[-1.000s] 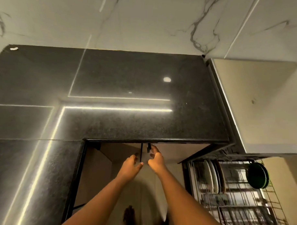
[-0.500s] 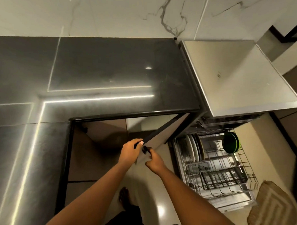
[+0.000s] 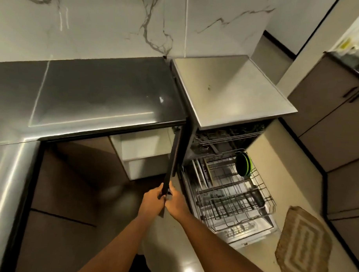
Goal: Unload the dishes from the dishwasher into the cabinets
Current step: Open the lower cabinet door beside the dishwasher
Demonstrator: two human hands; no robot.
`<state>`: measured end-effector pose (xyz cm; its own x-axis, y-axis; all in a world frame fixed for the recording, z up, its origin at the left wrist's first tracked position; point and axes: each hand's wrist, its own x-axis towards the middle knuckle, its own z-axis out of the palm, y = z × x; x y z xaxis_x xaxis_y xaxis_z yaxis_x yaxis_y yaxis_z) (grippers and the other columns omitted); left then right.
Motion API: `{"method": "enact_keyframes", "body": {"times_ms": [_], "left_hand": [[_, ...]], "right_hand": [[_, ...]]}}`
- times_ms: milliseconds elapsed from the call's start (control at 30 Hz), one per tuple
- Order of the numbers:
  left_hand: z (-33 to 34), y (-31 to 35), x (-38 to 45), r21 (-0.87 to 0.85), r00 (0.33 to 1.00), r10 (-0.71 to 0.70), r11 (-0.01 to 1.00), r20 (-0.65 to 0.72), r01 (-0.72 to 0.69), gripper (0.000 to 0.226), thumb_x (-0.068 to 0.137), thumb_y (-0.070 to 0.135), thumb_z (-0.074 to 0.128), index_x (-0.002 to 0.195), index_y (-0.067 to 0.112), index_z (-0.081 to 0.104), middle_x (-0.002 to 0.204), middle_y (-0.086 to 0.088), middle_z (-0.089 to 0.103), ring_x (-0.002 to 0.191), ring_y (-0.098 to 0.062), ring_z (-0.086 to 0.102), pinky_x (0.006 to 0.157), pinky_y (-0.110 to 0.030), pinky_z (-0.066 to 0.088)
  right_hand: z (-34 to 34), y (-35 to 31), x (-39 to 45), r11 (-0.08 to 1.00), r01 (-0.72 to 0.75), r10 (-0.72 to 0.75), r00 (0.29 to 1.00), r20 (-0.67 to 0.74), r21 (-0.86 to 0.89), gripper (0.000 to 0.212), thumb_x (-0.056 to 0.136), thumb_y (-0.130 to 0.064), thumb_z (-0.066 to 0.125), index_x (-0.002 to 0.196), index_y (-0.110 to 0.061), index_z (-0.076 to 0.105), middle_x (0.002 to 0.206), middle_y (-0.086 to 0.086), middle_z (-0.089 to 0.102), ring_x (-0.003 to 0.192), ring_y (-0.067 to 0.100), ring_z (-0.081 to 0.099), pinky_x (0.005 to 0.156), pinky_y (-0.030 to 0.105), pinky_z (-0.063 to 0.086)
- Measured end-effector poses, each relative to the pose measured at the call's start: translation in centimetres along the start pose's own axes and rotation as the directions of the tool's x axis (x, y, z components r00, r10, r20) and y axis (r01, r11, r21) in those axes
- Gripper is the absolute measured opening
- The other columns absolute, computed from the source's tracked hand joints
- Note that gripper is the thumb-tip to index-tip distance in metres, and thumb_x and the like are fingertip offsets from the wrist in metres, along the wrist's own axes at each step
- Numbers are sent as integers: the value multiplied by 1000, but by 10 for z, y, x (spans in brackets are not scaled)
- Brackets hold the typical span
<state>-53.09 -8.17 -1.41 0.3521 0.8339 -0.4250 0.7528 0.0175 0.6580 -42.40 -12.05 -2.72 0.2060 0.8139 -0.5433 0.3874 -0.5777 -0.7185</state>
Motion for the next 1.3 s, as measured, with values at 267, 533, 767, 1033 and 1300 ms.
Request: {"method": "enact_keyframes", "body": {"times_ms": [267,533,767,1033,1300], "left_hand": [[71,73,-12,2,974,143,989,174,-145,48,103,15,38,150,20,33,118,-8,62,88,-13,56,72,-23,47],[98,115,2,-57,963,184,983,198,-176,45,104,13,38,149,12,33,103,1,55,81,-6,55,67,-10,41],[145,132,17,-132,993,39,991,109,-24,39,103,23,40,141,13,44,91,3,66,75,-7,65,65,-26,54],[118,146,28,-209,959,-30,977,-281,-31,28,98,18,50,124,18,60,119,-2,60,105,-18,60,87,-27,47],[122,204,63,-267,921,210,915,-328,-304,26,98,12,52,122,20,59,113,9,54,106,-2,55,91,-22,47]], "right_hand": [[-86,58,-23,997,-42,44,999,-31,62,67,101,-12,49,159,-24,18,143,14,54,122,28,58,98,33,50],[-130,82,-17,990,2,19,989,-144,139,60,100,-12,53,155,-21,31,145,10,52,129,24,54,104,34,48],[-161,94,-14,980,-29,59,987,-151,197,48,100,-11,55,147,-12,44,134,7,57,119,18,58,86,10,49],[-165,102,-8,999,-33,38,984,-175,31,57,91,3,56,143,-21,53,129,1,64,114,12,62,92,20,51],[-234,110,9,997,-78,65,947,-315,-26,29,96,-14,52,119,-22,68,104,0,71,85,17,67,75,35,58]]}}
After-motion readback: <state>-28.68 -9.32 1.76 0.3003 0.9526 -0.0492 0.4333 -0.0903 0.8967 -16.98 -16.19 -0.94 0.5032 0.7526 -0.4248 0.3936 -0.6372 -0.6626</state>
